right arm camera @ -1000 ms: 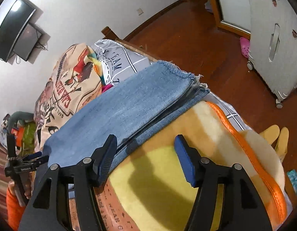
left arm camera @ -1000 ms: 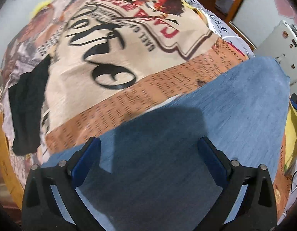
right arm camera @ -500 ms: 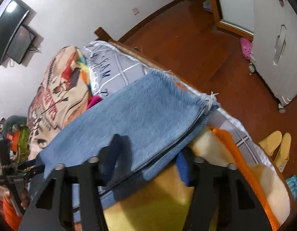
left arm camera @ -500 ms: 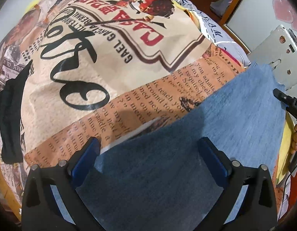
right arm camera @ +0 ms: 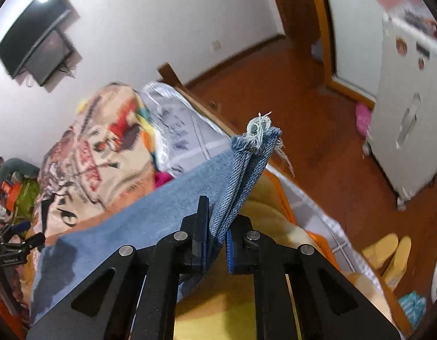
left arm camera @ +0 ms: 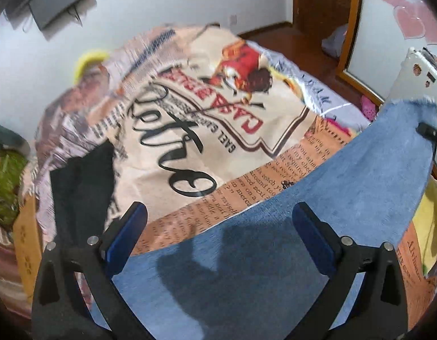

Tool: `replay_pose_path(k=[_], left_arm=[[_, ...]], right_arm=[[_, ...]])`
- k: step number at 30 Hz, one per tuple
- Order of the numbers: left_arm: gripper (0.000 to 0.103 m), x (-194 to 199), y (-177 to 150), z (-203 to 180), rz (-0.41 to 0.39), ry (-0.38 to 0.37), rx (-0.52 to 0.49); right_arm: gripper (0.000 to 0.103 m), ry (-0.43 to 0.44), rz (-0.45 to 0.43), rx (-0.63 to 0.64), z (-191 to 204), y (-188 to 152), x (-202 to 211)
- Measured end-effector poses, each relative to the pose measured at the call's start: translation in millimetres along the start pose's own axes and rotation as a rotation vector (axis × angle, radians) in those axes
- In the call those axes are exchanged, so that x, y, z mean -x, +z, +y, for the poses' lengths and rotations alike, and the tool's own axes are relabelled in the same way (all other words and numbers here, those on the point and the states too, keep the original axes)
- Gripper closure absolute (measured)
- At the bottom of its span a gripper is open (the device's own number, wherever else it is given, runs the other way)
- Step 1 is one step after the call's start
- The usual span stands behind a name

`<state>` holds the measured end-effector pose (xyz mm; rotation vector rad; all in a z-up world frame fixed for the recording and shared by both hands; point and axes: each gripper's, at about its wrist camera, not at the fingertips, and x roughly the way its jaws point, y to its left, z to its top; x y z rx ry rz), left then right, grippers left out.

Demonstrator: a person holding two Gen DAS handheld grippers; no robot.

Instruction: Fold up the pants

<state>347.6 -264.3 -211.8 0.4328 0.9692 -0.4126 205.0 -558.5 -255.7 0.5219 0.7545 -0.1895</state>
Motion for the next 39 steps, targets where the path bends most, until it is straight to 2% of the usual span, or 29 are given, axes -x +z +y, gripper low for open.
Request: replay_pose_path(k=[8, 13, 18, 28, 36, 39], left_arm=[[0.0, 51, -19, 13, -0.09, -0.026, 0.043], [0.0, 77, -33, 27, -0.137, -0.009, 0.07], [0.0, 92, -52, 50, -0.158, -0.018, 0.149], [0.0, 98, -99, 98, -0.14, -0.004, 0.276], [0.0, 102, -137, 137, -0.122, -0.009, 0.398], [0.0, 97, -151, 148, -0.096, 0.019, 0.432]], right_arm=[[0.096, 0.115, -0.133, 0.129, 67, 20, 48], [0.096, 0.202, -0.146, 0.204, 111, 22, 60], [0.096, 0.27, -0.134, 0.274, 152, 14, 59], [0.096, 0.397, -0.03, 0.451, 234, -24, 41], [0.096, 0.468, 0.121, 0.552, 282, -75, 7], [0.096, 0.473, 0.2, 0.602, 295, -97, -9]])
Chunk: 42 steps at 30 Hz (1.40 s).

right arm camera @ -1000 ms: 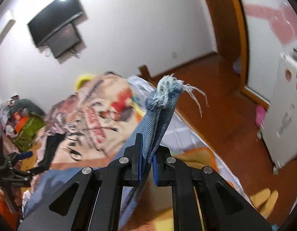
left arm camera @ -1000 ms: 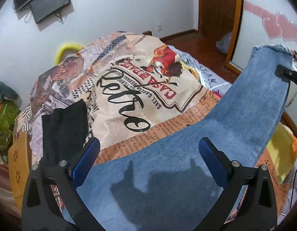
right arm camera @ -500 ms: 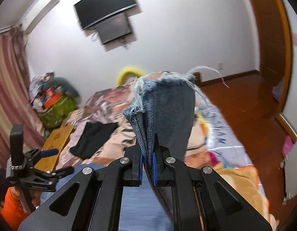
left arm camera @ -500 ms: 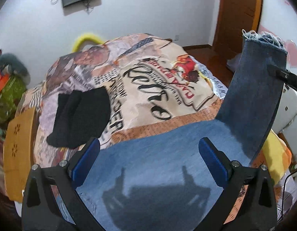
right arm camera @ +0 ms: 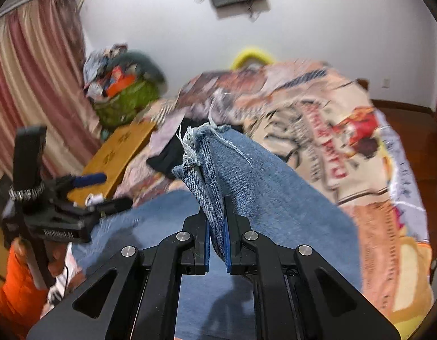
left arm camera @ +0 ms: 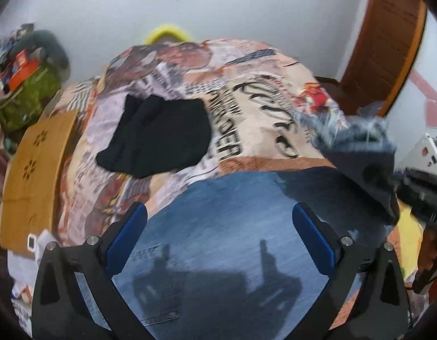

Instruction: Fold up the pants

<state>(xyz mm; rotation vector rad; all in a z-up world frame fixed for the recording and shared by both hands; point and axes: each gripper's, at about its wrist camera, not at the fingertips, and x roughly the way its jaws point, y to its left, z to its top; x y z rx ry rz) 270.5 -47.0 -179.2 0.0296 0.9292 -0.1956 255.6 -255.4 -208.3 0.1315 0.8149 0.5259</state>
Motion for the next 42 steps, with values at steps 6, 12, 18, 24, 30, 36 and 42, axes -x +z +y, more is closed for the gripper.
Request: replay_pose_path(k=[6, 12, 18, 24, 30, 36, 42], left_arm=[[0.0, -9, -15, 17, 0.045, 0.043, 0.016], [0.0, -14, -16, 13, 0.064, 0.046, 0.004], [0.0, -12, -3, -5, 0.05, 0.023, -0.015], [0.0, -13, 17, -37, 0.025, -0.005, -0.064], [0.0, -32, 34, -74, 0.045, -0.03, -0.132], [0.0, -70, 39, -100, 0.118, -0.023, -0.188], [0.0, -107, 24, -118, 0.215, 0.038, -0.278]], right_arm=[[0.093, 0.039, 0.174, 0.019, 9, -24, -38], [0.087, 0.064, 0.248, 0.026, 11, -43, -40], [0.064, 0.093, 0.214, 0.008, 6, -43, -13], [0.054, 0.027, 0.106, -0.02, -18, -25, 17], [0.052, -0.055, 0.031, -0.055, -55, -10, 32], [0.052, -0.09, 0.081, -0.09, -89, -12, 10], [0.052, -0.108, 0.17, -0.139, -113, -30, -21]])
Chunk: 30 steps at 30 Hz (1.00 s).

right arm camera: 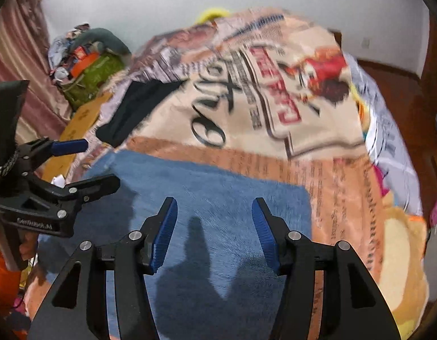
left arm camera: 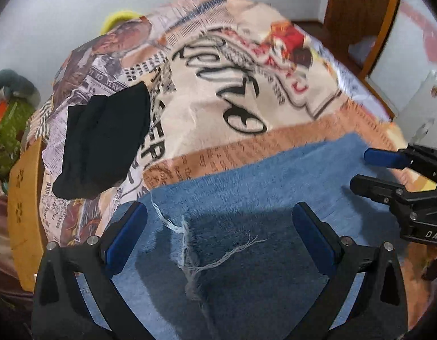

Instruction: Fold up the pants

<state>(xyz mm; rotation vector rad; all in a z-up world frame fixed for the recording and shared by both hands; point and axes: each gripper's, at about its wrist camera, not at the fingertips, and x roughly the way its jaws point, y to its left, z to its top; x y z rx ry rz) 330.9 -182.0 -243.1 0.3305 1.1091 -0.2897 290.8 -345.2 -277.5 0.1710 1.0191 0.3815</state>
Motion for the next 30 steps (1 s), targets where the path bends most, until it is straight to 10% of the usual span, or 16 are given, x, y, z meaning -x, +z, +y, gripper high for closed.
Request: replay_pose_path(k=[11, 30], left_arm=[[0.0, -2, -26, -2, -0.015, 0.005, -0.047], [0.0, 43, -91, 47, -0.035, 0.022, 0.202]], right_arm=[[0.051, 0.017, 0.013, 0.01, -4, -39, 4], [0.051, -0.092, -0.015, 0.003, 13, -60, 41]])
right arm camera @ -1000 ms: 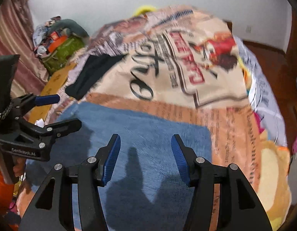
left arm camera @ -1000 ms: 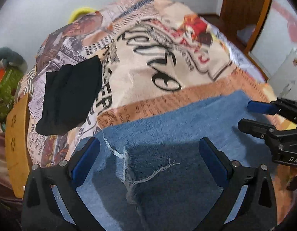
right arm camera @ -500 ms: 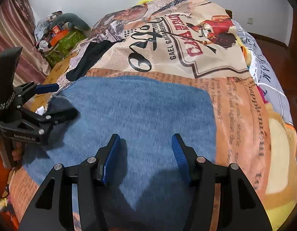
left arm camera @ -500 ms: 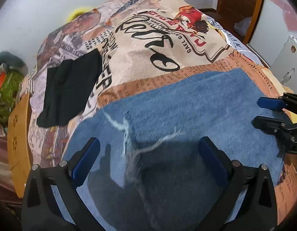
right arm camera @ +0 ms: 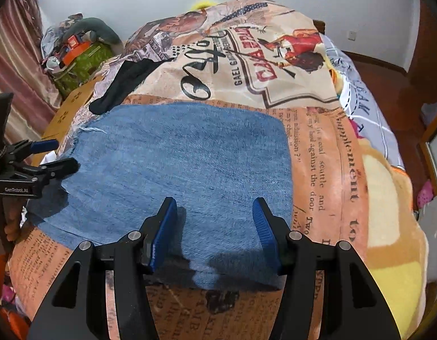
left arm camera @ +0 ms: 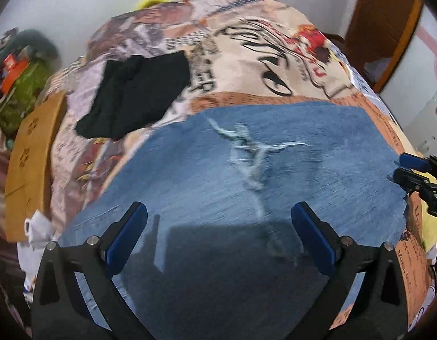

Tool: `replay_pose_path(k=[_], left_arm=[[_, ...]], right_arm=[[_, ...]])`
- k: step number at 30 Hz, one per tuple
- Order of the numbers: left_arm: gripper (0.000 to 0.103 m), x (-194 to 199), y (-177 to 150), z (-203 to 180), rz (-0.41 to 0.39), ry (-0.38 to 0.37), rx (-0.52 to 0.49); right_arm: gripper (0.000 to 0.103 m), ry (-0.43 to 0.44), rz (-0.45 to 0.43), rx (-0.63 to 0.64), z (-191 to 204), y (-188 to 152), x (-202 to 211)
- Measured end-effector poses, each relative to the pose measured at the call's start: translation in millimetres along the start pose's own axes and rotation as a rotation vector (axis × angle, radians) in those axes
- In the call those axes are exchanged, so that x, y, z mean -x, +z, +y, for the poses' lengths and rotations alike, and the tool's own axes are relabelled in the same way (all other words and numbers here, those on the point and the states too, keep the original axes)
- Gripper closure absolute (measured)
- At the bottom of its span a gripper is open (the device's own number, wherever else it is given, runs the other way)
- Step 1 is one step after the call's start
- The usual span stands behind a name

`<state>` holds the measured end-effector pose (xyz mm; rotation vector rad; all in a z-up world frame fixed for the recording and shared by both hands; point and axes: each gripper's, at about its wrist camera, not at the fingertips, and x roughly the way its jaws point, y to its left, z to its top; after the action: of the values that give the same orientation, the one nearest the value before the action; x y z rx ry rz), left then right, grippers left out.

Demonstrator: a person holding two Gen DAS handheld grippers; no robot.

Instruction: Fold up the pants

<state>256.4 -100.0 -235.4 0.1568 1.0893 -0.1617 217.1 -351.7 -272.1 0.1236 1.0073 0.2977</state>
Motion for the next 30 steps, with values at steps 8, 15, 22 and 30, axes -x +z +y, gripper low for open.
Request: replay_pose_path(k=[8, 15, 22, 30], left_arm=[[0.0, 44, -20, 72, -0.072, 0.069, 0.185], [0.0, 81, -60, 146, -0.105, 0.143, 0.364], [0.0, 66, -123, 196, 0.007, 0.114, 0.564], [0.0, 37, -196, 224, 0.143, -0.09, 0.821]], right_arm=[[0.049, 0.031, -0.092, 0.081, 40, 22, 22], [0.044, 0.113, -0.156, 0.158, 82, 40, 23], [0.043, 0.152, -0.057, 0.199, 114, 41, -21], [0.043, 0.153, 0.061, 0.22, 116, 25, -47]])
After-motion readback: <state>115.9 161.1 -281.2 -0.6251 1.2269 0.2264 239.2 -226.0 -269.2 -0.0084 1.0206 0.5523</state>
